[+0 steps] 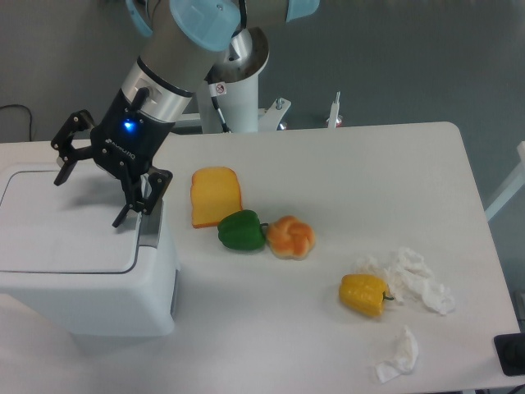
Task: Close the trash can
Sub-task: 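Press the gripper on the lid to seat it shut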
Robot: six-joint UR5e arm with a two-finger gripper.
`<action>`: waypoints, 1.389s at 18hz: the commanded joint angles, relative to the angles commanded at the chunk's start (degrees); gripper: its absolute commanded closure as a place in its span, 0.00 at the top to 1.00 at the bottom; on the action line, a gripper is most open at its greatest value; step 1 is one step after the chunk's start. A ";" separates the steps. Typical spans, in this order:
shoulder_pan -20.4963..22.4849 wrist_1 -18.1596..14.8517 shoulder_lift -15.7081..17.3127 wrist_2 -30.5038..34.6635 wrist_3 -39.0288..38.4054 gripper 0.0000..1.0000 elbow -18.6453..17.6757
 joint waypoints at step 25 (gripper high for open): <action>-0.09 0.00 0.09 0.35 -0.09 1.00 -1.05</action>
